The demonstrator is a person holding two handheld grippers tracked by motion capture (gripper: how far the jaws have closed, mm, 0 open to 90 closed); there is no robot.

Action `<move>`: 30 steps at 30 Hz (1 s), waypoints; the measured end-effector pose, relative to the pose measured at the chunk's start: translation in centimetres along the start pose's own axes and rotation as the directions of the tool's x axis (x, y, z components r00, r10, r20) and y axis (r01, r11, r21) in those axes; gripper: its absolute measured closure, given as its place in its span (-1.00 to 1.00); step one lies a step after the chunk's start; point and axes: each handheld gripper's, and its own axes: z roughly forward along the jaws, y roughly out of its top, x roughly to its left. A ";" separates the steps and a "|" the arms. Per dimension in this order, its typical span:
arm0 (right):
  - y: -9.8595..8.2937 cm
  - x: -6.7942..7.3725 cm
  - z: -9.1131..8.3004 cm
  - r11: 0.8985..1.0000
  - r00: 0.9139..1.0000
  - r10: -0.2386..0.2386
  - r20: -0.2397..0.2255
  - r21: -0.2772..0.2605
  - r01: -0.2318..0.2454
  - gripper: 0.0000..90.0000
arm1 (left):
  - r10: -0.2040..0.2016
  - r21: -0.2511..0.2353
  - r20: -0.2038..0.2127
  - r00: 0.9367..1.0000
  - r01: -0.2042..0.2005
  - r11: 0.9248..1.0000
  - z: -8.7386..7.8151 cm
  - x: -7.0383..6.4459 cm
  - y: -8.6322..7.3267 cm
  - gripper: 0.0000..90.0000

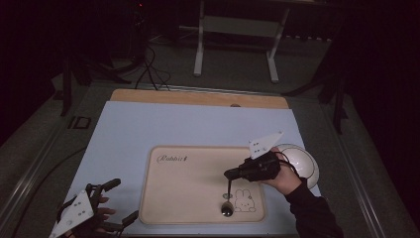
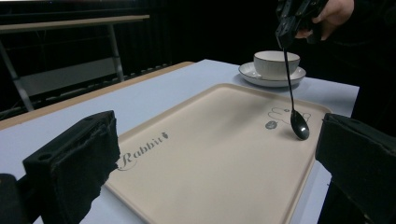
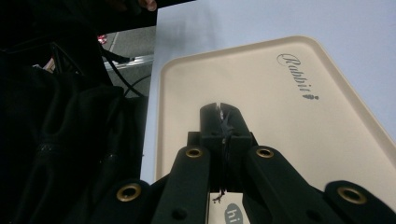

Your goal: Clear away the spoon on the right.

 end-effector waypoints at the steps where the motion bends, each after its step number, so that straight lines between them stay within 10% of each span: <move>1: 0.0 -0.1 0.0 1.000 1.000 0.001 -0.001 -0.003 -0.001 0.99 | 0.000 0.000 0.000 1.000 0.000 1.000 0.0 0.0 0.0 -1.00; 30: -1.2 -3.1 1.8 0.998 0.993 0.063 0.099 -0.023 -0.061 0.81 | 0.003 -0.002 0.007 1.000 -0.002 1.000 0.0 0.0 0.0 -1.00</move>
